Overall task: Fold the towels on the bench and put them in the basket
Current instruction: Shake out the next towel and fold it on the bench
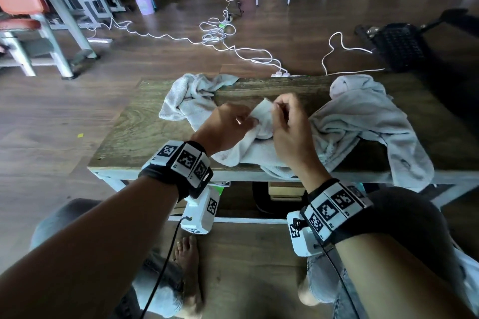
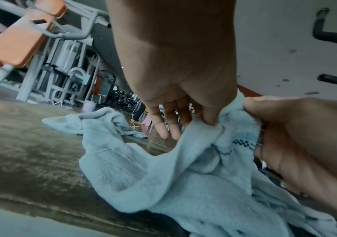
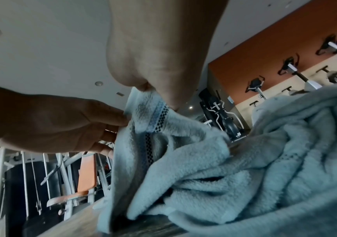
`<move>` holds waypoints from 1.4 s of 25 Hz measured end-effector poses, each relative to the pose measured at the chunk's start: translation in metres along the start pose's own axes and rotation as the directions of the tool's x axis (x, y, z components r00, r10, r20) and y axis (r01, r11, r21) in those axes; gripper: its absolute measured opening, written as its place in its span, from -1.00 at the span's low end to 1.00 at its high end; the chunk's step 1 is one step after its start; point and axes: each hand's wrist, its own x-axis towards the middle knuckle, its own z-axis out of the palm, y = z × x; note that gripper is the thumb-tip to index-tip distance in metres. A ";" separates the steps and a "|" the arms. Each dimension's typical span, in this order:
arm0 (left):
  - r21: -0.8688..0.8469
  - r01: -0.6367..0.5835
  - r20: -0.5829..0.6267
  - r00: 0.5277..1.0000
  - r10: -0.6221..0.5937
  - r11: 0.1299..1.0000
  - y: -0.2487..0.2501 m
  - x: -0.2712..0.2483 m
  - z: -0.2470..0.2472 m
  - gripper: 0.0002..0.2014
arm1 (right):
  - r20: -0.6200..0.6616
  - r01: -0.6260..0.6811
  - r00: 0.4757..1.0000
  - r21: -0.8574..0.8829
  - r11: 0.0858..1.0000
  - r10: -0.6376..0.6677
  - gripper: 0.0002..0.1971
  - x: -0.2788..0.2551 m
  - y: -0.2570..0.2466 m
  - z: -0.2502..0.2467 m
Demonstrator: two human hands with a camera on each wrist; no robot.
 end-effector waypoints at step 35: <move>0.336 0.381 0.196 0.866 -0.460 0.861 -0.071 -0.038 -0.021 -0.64 | 0.158 -0.276 0.867 -0.637 0.719 0.472 -0.67 -0.010 0.041 -0.074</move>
